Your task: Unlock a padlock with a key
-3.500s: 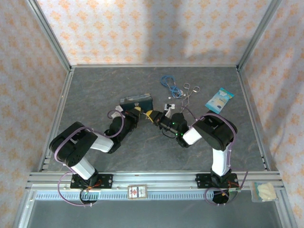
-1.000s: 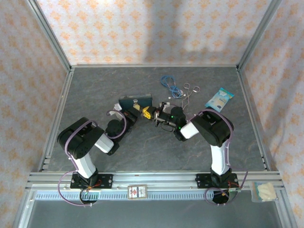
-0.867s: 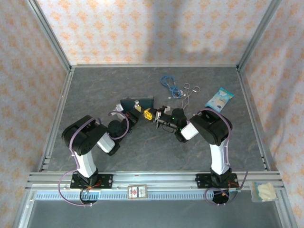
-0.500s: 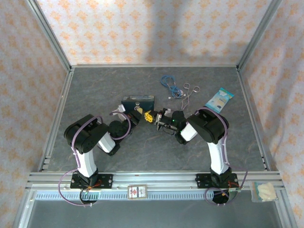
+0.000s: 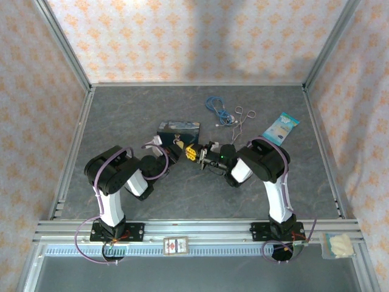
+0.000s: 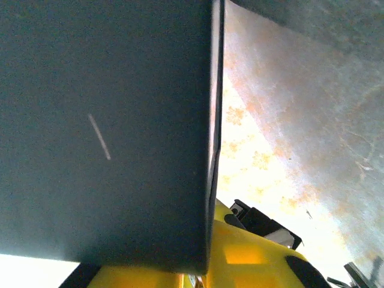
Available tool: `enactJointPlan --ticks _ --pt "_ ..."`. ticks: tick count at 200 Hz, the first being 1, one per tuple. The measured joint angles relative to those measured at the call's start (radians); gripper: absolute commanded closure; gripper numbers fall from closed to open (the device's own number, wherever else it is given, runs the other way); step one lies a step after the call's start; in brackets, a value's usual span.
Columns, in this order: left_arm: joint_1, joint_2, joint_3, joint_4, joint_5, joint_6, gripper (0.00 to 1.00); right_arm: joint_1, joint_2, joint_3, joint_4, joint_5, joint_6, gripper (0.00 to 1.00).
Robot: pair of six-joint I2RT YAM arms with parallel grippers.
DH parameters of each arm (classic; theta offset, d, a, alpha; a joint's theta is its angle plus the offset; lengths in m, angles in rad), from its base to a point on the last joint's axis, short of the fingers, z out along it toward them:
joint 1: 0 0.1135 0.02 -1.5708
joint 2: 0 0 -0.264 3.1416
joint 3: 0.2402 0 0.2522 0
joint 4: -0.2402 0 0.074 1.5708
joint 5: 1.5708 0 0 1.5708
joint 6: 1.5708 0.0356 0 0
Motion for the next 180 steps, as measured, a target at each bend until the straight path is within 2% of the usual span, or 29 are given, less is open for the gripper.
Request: enactJointPlan --ticks 35,55,94,131,180 --pt "0.0 0.0 -0.031 0.0 0.018 -0.032 1.0 0.015 -0.09 -0.025 -0.207 -0.003 -0.132 0.6" --pt "-0.001 0.0 -0.035 -0.001 0.02 -0.045 1.0 0.018 -0.187 -0.024 -0.407 0.015 -0.275 0.54" --pt "-0.002 -0.016 -0.043 -0.044 0.018 -0.046 1.0 0.018 -0.377 0.05 -0.797 0.123 -0.596 0.5" --pt "-0.003 -0.135 -0.024 -0.267 -0.013 -0.034 1.0 0.018 -0.443 0.1 -1.062 0.249 -0.845 0.49" --pt "-0.027 -0.204 0.039 -0.547 -0.079 0.006 1.0 0.024 -0.447 0.108 -1.27 0.364 -1.023 0.49"
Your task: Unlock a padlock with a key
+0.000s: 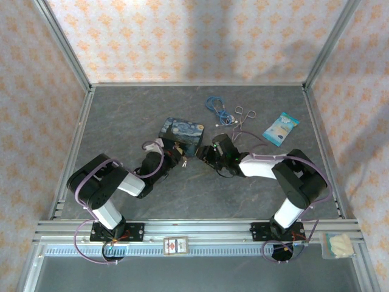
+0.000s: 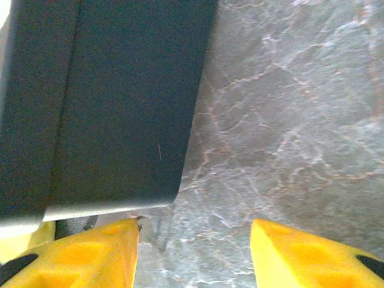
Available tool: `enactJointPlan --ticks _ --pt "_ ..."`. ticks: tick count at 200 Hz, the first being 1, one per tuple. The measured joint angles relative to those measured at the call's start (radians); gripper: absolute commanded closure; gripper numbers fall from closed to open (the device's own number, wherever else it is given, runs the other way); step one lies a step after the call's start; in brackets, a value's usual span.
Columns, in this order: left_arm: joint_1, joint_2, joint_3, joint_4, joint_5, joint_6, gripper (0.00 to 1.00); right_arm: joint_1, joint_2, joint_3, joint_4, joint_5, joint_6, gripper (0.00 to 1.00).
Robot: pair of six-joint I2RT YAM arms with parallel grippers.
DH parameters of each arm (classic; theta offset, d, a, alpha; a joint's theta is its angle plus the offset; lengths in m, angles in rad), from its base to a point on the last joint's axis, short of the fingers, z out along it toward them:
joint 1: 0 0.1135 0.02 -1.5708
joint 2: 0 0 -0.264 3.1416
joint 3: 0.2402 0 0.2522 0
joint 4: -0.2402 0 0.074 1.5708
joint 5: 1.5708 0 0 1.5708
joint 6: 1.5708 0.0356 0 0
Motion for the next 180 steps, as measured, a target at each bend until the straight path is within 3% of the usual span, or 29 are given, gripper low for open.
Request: enactJointPlan --ticks 17,36,63,83,136,180 --pt "-0.009 0.0 0.011 -0.07 -0.016 0.006 1.0 0.006 -0.013 0.007 -0.034 0.03 -0.036 0.49" --pt "-0.01 0.001 0.017 -0.12 -0.025 0.005 0.91 0.014 -0.039 0.015 -0.055 0.06 -0.068 0.49" --pt "-0.01 0.0 0.028 -0.143 -0.033 0.006 0.59 0.024 -0.069 0.024 -0.072 0.1 -0.105 0.49" --pt "-0.01 -0.031 0.026 -0.181 -0.05 0.003 0.44 0.034 -0.081 0.033 -0.087 0.127 -0.134 0.49" --pt "0.082 -0.282 -0.022 -0.314 -0.101 0.006 0.31 0.16 -0.12 0.111 -0.175 0.278 -0.259 0.49" --pt "0.205 -0.431 -0.024 -0.402 -0.128 0.039 0.29 0.288 -0.051 0.268 -0.226 0.333 -0.363 0.49"
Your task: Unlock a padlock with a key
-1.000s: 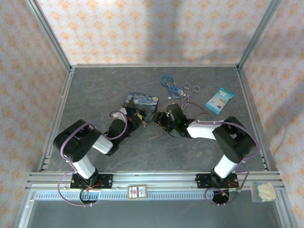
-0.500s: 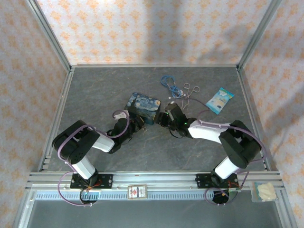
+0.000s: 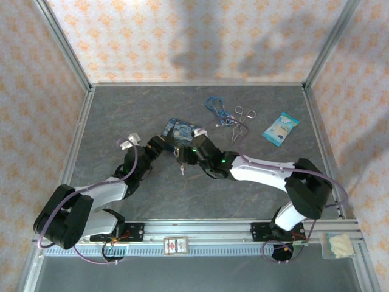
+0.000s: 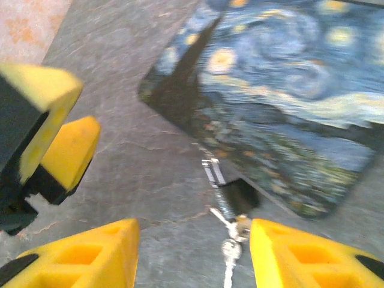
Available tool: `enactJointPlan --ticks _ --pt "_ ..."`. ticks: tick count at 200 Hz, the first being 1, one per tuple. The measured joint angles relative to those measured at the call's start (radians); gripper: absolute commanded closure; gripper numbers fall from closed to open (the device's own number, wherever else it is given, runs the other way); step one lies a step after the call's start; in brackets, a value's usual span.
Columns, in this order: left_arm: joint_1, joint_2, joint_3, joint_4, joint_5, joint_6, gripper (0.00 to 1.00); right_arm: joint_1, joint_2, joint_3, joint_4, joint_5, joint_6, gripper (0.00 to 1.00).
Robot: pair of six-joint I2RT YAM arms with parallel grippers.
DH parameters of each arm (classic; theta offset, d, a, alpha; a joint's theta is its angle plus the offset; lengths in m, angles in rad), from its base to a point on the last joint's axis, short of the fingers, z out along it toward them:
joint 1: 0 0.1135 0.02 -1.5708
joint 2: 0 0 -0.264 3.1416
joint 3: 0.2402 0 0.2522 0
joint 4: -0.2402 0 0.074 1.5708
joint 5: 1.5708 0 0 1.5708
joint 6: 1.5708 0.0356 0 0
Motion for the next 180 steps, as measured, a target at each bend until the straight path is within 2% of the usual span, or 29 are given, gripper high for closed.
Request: enactJointPlan --ticks 46,93,150,167,180 --pt "0.067 -0.022 0.0 -0.015 0.001 0.012 0.29 0.109 0.288 0.268 -0.168 0.107 -0.085 0.47" --pt "0.079 -0.047 -0.043 -0.002 0.0 0.008 0.29 0.114 0.461 0.423 -0.356 0.258 -0.109 0.45" --pt "0.108 -0.092 -0.083 0.005 0.004 0.008 0.29 0.111 0.534 0.452 -0.391 0.391 -0.181 0.53" --pt "0.115 -0.1 -0.086 0.009 0.005 0.008 0.29 0.109 0.544 0.451 -0.383 0.404 -0.206 0.59" --pt "0.117 -0.102 -0.092 0.012 0.005 0.008 0.29 0.108 0.544 0.451 -0.376 0.415 -0.222 0.68"
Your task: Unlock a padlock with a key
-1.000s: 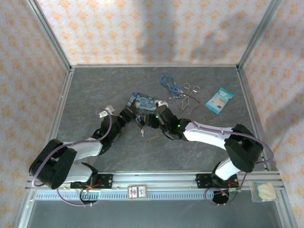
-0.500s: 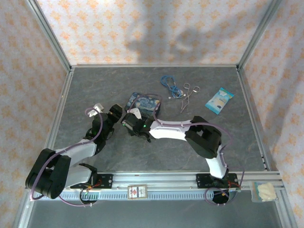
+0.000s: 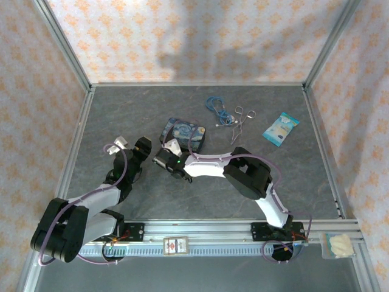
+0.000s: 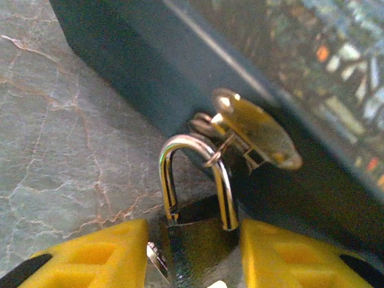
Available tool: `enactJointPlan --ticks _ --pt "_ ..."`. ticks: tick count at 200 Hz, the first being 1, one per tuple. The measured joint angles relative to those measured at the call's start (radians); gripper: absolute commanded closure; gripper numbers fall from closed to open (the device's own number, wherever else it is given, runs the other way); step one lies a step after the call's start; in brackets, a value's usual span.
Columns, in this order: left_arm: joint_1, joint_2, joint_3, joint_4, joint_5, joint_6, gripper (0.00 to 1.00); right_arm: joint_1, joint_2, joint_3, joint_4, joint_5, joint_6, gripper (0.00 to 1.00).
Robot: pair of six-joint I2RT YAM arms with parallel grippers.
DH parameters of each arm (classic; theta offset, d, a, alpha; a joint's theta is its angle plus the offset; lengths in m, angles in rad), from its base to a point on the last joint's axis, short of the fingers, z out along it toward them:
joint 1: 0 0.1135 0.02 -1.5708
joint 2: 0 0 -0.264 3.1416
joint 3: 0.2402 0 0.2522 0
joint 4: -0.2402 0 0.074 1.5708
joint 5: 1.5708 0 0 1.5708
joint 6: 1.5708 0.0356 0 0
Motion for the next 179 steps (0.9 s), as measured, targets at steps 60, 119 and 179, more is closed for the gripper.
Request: enactJointPlan --ticks 60,119,179 --pt "0.006 -0.001 -0.019 0.016 0.026 0.0 0.29 -0.031 -0.061 -0.105 0.15 0.003 -0.063 1.0" --pt "0.006 -0.022 -0.032 0.039 0.048 -0.001 0.29 -0.137 -0.209 -0.302 0.298 -0.259 -0.323 1.0" --pt "0.012 -0.048 -0.043 0.051 0.055 0.0 0.29 -0.198 -0.27 -0.373 0.338 -0.474 -0.598 1.0"
